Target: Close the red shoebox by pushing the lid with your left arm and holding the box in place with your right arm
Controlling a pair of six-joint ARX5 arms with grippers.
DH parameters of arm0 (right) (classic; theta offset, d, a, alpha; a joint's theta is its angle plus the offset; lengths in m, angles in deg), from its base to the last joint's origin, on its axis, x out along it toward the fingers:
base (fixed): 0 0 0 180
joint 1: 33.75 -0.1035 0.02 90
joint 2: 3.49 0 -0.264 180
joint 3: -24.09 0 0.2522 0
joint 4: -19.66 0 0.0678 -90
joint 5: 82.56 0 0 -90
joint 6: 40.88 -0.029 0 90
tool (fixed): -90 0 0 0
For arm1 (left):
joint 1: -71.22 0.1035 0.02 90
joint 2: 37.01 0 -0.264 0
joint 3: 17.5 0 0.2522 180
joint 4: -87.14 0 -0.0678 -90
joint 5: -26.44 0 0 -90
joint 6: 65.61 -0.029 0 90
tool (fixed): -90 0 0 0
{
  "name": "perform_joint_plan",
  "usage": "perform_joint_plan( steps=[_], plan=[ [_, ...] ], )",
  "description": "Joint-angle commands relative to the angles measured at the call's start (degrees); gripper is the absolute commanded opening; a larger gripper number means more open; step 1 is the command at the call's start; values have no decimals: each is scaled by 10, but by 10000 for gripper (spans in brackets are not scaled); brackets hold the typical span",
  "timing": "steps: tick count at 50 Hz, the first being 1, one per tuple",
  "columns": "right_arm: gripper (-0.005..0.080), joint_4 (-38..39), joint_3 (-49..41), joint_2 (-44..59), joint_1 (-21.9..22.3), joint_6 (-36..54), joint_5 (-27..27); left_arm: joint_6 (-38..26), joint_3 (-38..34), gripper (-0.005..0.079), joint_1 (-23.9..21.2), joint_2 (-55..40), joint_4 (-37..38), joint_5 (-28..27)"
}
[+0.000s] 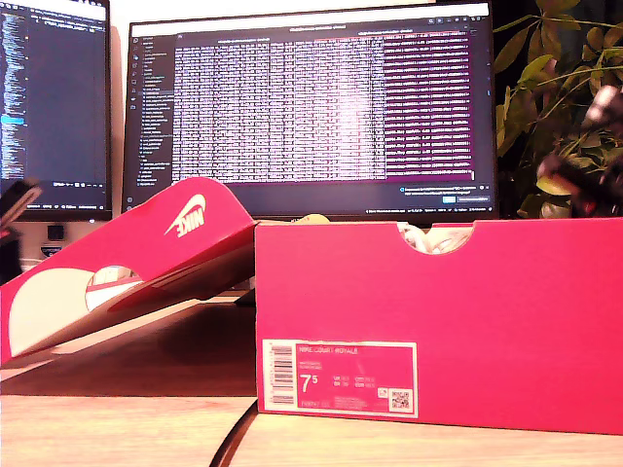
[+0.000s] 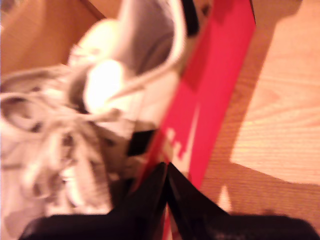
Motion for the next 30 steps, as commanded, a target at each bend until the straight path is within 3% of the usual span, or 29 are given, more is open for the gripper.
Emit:
perform_joint_plan(
  steps=[1,19,30],
  plan=[
    [-12,11,5,10,-19,0,7,-3,7,-19,-8,-10,2,-10],
    [-12,20,5,12,-23,0,7,7,13,-19,-14,-10,-2,-51],
    [-12,20,5,12,-23,0,7,4,75,-19,-5,-9,36,-75]
  ],
)
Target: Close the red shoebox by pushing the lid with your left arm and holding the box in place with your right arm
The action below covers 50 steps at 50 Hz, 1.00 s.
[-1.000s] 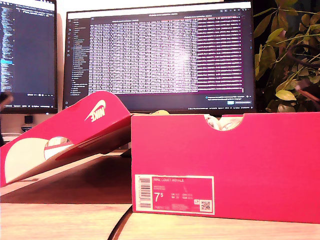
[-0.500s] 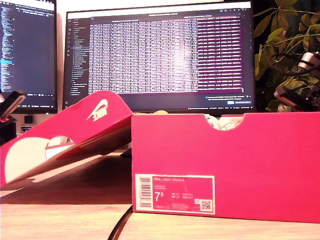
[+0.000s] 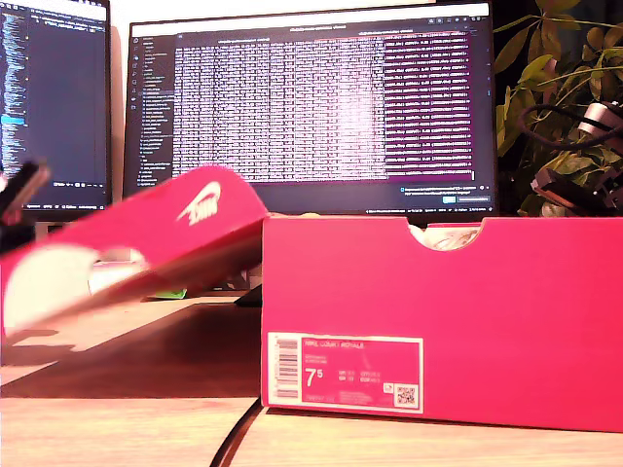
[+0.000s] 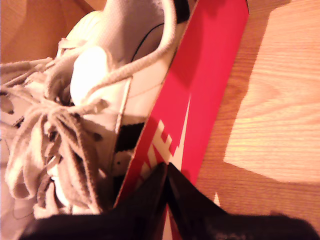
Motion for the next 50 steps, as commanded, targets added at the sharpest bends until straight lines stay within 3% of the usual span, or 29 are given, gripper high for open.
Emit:
perform_joint_plan(
  steps=[1,27,36,50],
  plan=[
    [-12,8,5,7,-18,0,14,-1,34,-19,-8,-4,13,-30],
    [-12,17,5,7,-18,0,14,-35,216,-19,-22,15,191,-155],
    [-12,17,5,7,-18,0,15,-34,258,-19,-59,33,209,-185],
    [-12,22,5,7,-18,1,14,-13,332,-19,-158,34,200,-191]
  ],
)
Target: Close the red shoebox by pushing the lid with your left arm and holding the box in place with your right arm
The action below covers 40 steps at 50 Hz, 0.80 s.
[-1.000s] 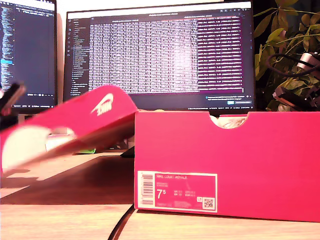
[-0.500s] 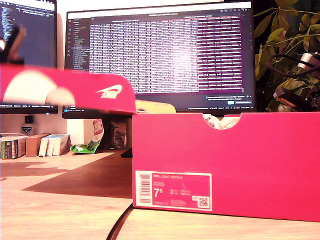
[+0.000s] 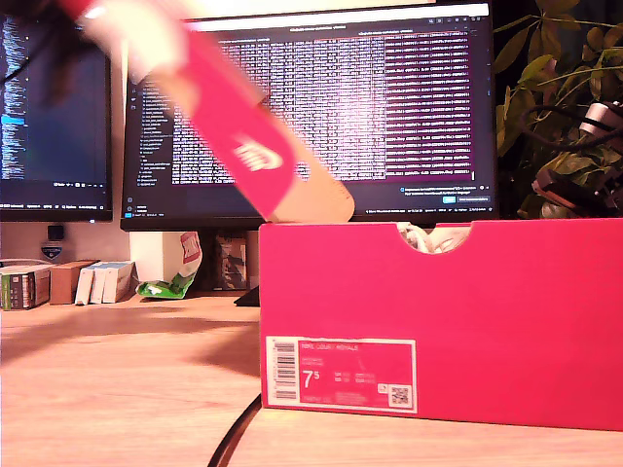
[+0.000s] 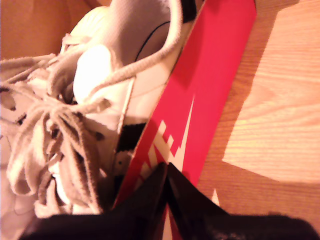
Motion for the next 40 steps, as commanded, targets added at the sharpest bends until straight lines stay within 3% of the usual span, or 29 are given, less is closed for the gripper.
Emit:
perform_joint_plan(
  steps=[1,13,23,35,40],
  plan=[
    [-12,16,5,7,-17,1,16,12,-11,-19,-36,-13,2,9],
    [-12,-14,23,6,45,39,-35,23,47,-19,-113,-13,-30,30],
    [-12,-109,89,-4,105,70,-35,11,100,-19,-122,-13,-30,61],
    [-12,-200,194,-50,109,83,-6,1,158,-19,-118,-13,-67,64],
    [-12,-242,244,-58,99,83,18,2,172,-19,-115,-13,-47,116]
  ],
)
